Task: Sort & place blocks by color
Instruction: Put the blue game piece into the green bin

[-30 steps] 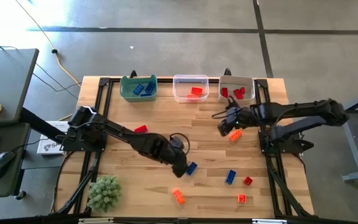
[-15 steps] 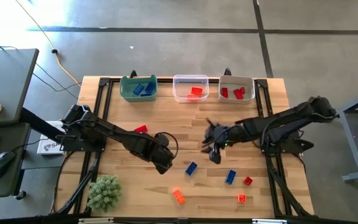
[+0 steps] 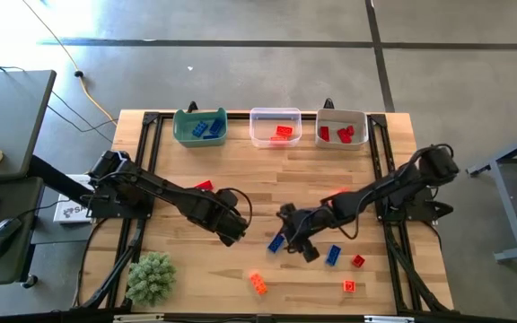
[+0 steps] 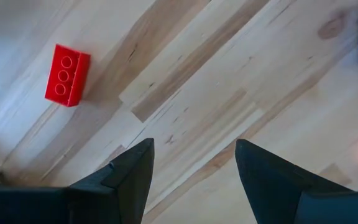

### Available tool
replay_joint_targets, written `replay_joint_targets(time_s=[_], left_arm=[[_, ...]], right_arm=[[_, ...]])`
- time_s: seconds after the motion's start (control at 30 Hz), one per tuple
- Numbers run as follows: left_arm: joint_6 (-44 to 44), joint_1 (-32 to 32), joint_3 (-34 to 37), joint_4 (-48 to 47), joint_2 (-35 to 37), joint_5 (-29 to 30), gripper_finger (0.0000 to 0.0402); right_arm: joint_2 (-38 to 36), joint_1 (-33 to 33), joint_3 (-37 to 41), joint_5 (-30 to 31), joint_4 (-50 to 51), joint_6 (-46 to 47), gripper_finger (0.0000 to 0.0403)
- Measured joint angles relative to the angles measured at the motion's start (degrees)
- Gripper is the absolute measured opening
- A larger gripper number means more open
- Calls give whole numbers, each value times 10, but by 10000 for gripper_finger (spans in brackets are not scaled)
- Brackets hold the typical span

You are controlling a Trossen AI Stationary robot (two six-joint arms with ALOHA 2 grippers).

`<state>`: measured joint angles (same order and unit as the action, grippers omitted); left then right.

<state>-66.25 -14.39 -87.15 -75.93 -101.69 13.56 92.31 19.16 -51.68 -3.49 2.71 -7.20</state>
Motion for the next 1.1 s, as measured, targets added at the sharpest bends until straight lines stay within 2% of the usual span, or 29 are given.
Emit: replay_joint_targets(time_s=[0.17, 0.43, 0.7, 1.1], left_arm=[[-11, 0, 0, 0, 0, 0, 216], [-12, 0, 0, 1, 0, 0, 216], [-13, 5, 0, 3, 0, 7, 216], [-11, 6, 0, 4, -1, 12, 216]], right_arm=[[33, 5, 0, 0, -35, -66, 206], [64, -9, 0, -1, -40, -107, 206], [93, -19, 0, -25, -43, -113, 206], [128, -28, 0, -23, -44, -109, 206]])
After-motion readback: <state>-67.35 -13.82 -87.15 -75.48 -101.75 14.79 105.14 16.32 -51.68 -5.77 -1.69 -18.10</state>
